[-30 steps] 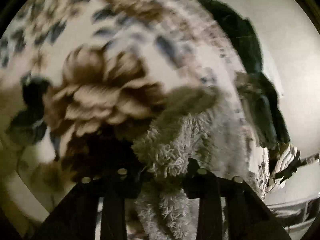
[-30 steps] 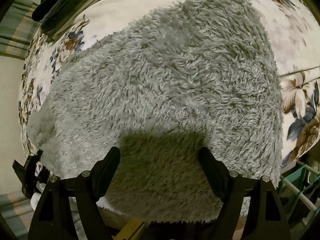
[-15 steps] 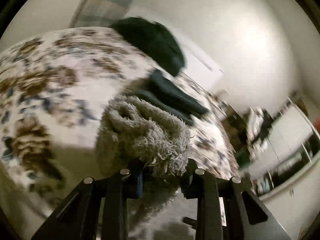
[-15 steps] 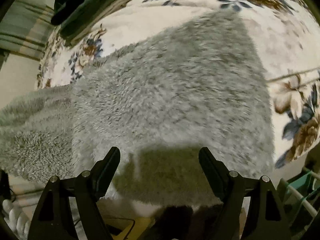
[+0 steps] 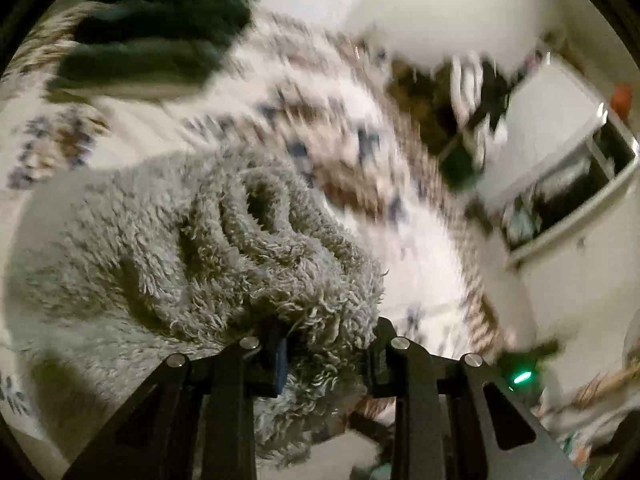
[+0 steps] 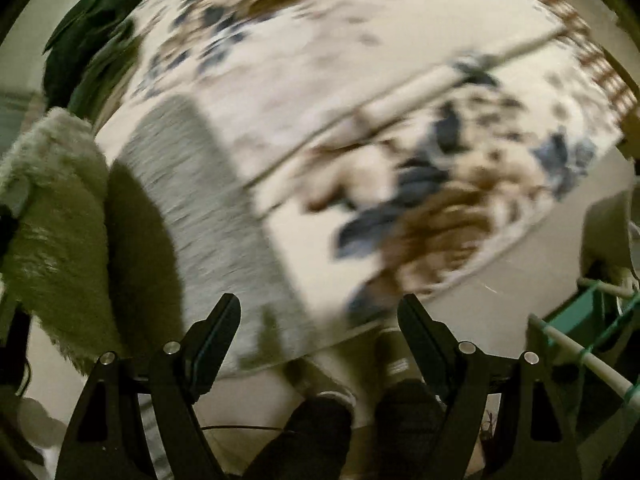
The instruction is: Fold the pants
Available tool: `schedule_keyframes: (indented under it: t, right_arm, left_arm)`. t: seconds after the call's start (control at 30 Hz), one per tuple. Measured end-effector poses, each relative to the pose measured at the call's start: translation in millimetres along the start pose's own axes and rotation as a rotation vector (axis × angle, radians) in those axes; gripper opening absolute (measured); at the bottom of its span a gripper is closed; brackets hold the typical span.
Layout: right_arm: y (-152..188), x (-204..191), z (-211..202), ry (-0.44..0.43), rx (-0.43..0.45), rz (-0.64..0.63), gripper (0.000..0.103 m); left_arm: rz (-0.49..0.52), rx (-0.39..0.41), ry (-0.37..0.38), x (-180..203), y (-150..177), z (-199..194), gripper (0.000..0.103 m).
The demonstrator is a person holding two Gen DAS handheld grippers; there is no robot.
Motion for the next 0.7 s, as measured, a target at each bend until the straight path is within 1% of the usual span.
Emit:
schedule_keyframes:
  t: [0.03,0.07,0.1,0.13,0.17,0.2,0.23,0.27,0.37,0.4,0.43,0.5,0.53,0.6,0.67,0.7]
  right_arm:
    - [-1.7,13.0,-2.0,0.007,0.001,0.019,0.083]
    - [-3.3,21.1,-3.6,0.011,0.003,0.034,0.083]
    - [-5.2,32.1,-7.1,0.013,0.010,0.050,0.083]
    - [-7.0,38.3,-9.4,0.013,0.016,0.056,0.083]
    - [-8.1,44.6,-11.9,0.010,0.023,0.062,0.084]
    - [-9.6,49.8,-14.6,0.003,0.027,0.068,0.087]
    - [-10.4,55.9,-17.7,-0.012,0.033,0.074,0.095]
    - [-10.9,59.8,-19.8,-0.026,0.040,0.082,0.097]
    - [-14.7,70.2,-30.0,-0.076,0.053,0.106,0.097]
    - [-17.2,71.3,-33.9,-0.104,0.064,0.110,0.098]
    - [-18.6,71.5,-35.0,-0.127,0.069,0.108,0.098]
    - [-25.4,60.3,-38.4,-0.192,0.076,0.093,0.098]
    - [-32.8,48.7,-38.5,-0.254,0.082,0.072,0.098]
    - [-44.8,23.6,-33.3,-0.322,0.079,0.030,0.101]
    - [-59.0,-6.7,-22.4,-0.381,0.071,-0.050,0.102]
    - [-64.1,-20.0,-13.0,-0.380,0.053,-0.086,0.102]
  left_arm:
    - [0.005,-0.039,-0.027,3.8,5.6,14.4,0.027]
    - [0.000,-0.073,-0.038,4.8,8.7,23.9,0.028]
    - [-0.011,-0.114,-0.049,6.5,11.7,31.4,0.036]
    - [-0.012,-0.146,-0.060,10.3,12.3,35.1,0.046]
    - [-0.005,-0.155,-0.057,13.8,14.6,34.2,0.053]
    - [-0.002,-0.148,-0.031,19.0,16.3,27.6,0.074]
    - [-0.001,-0.147,0.004,22.8,17.8,21.7,0.091]
    - [-0.002,-0.146,0.021,24.8,15.4,16.2,0.093]
    - [0.013,-0.138,0.035,29.3,4.4,-10.7,0.093]
    - [0.001,-0.121,0.035,24.5,-3.5,-22.0,0.093]
    - [-0.018,-0.098,0.019,13.6,-13.9,-37.8,0.093]
    - [-0.060,-0.047,-0.055,-15.4,-34.2,-64.1,0.093]
    - [-0.088,-0.005,-0.098,-36.1,-44.7,-80.6,0.093]
    - [-0.158,0.055,-0.182,-81.5,-63.0,-103.3,0.093]
    - [-0.204,0.066,-0.275,-121.5,-73.6,-104.7,0.093]
    - [-0.222,0.063,-0.339,-141.4,-76.3,-100.9,0.093]
Point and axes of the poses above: each gripper's, at about its wrist camera, not at the fingertips, and z roughly the way its jaws point, x to its right, y to its underside, the point moved 1 cm from there along z, roughly the way its jaws point, and after that the axes turned 12 degrees about -z, right-handed, at the moved point
